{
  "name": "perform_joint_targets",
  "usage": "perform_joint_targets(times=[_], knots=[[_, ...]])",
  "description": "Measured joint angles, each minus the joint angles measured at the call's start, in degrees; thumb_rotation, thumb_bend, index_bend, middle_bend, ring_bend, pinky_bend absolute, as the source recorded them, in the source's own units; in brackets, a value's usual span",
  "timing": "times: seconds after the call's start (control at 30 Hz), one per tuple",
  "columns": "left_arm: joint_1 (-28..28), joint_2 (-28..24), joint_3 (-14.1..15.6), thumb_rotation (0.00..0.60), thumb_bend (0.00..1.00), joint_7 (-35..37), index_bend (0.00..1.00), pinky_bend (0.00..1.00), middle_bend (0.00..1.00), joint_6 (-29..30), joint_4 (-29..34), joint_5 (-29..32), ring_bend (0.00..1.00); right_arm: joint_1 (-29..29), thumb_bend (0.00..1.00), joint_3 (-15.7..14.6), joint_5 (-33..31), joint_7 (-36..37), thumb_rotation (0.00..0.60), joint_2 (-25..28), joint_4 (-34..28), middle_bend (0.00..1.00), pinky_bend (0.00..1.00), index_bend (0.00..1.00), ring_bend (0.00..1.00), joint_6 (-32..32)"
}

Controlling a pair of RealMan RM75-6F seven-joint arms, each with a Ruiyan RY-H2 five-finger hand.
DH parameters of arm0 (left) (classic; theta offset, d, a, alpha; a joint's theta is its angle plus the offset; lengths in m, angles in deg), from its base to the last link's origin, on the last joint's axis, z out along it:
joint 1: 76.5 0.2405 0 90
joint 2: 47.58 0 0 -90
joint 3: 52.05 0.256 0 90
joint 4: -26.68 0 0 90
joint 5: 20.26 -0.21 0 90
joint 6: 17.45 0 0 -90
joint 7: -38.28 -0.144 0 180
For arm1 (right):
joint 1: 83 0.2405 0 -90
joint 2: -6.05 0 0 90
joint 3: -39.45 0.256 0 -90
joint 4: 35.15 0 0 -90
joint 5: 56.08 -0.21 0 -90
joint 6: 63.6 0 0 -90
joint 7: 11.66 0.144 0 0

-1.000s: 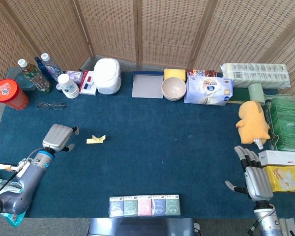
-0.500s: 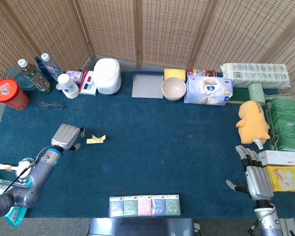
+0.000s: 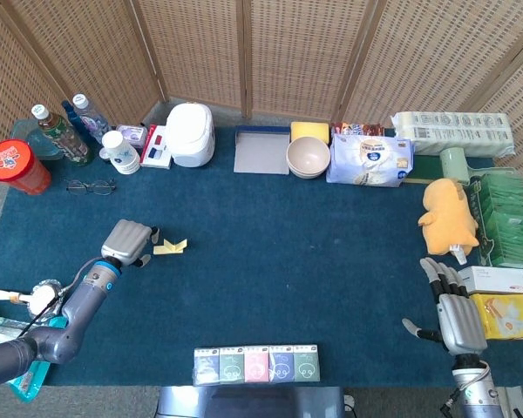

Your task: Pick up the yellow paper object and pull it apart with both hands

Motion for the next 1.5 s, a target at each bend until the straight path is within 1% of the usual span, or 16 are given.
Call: perform_joint_targets(times=[0.33,1.23,1.37,1.5], knots=[[-1.38,1.85,0.12,0.6,0.28,-0.41,0.42,0.8,0.87,-0.35,-1.76,0.97,0.91,0.05,0.15,0.1,-0.28,-0.21,0.6,0.22,-0.3,0.04,0.0,0.0,0.0,-0.04],[-2.65,3.07,1.16,0.6,0.28,-1.28,0.42,0.8,0.87,-0.8,-2.62,3.13,0.91,0.09,0.15,0.15,-0.94,0.16,0.6,0.17,0.02,0.04,0.0,0.0,0.0,0.17],[-2.77,3.17,1.28,0.6,0.28,-1.46,0.44,0.8,0.87,-0.67,-2.71,3.28,0.91,0.01,0.15,0.11,-0.92,0.15,0.6,0.18,-0.04,0.04,0.0,0.0,0.0,0.04],[-2.84,3.21,1.29,0.6,0.29,-1.55,0.48,0.8,0.87,-0.39,-2.76,3.4,0.91,-0.08,0.15,0.05,-0.92,0.21,0.6,0.22,-0.15,0.04,0.0,0.0,0.0,-0.06]])
